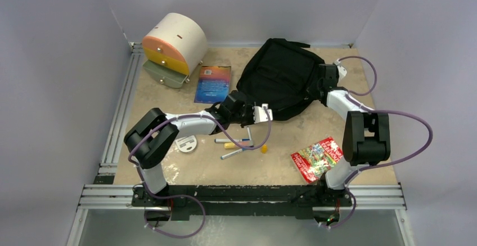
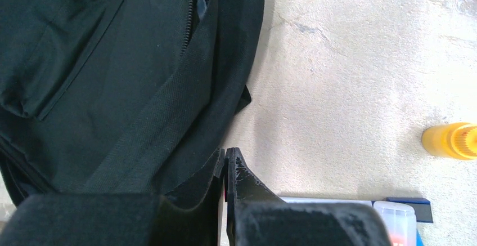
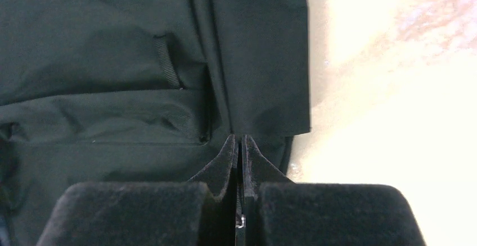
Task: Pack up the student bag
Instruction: Unzip the student bag at the center of the board.
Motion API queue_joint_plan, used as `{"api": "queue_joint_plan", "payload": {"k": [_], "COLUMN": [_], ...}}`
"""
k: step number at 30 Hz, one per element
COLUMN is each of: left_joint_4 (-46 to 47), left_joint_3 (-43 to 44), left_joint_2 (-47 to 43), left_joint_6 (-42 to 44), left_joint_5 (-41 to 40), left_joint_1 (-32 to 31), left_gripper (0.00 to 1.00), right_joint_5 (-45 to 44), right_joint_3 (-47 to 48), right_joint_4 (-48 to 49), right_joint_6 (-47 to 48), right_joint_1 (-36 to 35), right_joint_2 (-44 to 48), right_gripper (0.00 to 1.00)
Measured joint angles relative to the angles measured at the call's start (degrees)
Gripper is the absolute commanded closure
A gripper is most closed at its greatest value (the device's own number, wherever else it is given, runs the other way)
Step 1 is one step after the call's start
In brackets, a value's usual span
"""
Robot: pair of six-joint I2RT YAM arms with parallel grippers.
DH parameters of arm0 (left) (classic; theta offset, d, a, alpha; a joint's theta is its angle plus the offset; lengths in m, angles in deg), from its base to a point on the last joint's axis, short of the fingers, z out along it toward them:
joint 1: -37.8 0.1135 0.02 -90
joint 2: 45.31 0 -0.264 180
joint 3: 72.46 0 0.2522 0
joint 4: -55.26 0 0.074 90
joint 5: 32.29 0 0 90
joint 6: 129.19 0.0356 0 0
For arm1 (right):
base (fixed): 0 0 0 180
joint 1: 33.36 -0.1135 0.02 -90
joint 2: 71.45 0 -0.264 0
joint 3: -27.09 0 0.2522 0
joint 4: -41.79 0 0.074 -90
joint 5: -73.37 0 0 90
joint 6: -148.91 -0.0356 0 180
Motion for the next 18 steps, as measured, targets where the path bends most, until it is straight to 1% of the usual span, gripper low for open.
{"api": "queue_joint_plan", "payload": {"k": [1,3,4,5,7,10,14,18], "left_joint_4": [0.1,0.4,0.7,1.0,2.2,3.6,3.5,4.0], "left_joint_3": [0.0,0.0,0.0,0.0,0.0,0.1,3.5,9.2], "left_joint_2": [-0.1,-0.5,-0.8,-1.1,-1.8,-3.2,-3.0,0.5], "left_joint_6": [0.0,-0.2,-0.7,-0.9,-1.9,-2.9,-2.6,-0.9], "left_joint_5": [0.0,-0.1,-0.1,-0.1,0.2,1.4,2.8,2.8], "left_joint_1": [0.0,0.0,0.0,0.0,0.0,-0.2,-1.2,-3.5], "left_gripper": [0.93,0.69,0.54,0.46,0.39,0.34,0.31,0.28], "right_joint_5": [0.9,4.0,6.3,7.6,11.3,15.5,20.0,24.1], "right_joint_3": [0.0,-0.3,-0.9,-1.2,-2.1,-3.4,-5.5,-6.3], "right_joint_4": [0.3,1.5,2.7,3.3,4.2,4.8,5.0,5.1], "right_joint_6": [0.2,0.7,1.3,1.7,2.6,3.3,4.0,4.0], "right_joint_1": [0.1,0.2,0.2,0.2,0.2,0.1,0.1,0.1], "right_joint_2": [0.0,0.3,0.6,0.9,1.7,2.9,5.2,6.8], "right_gripper": [1.0,1.0,1.0,1.0,1.0,1.0,1.0,1.0]}}
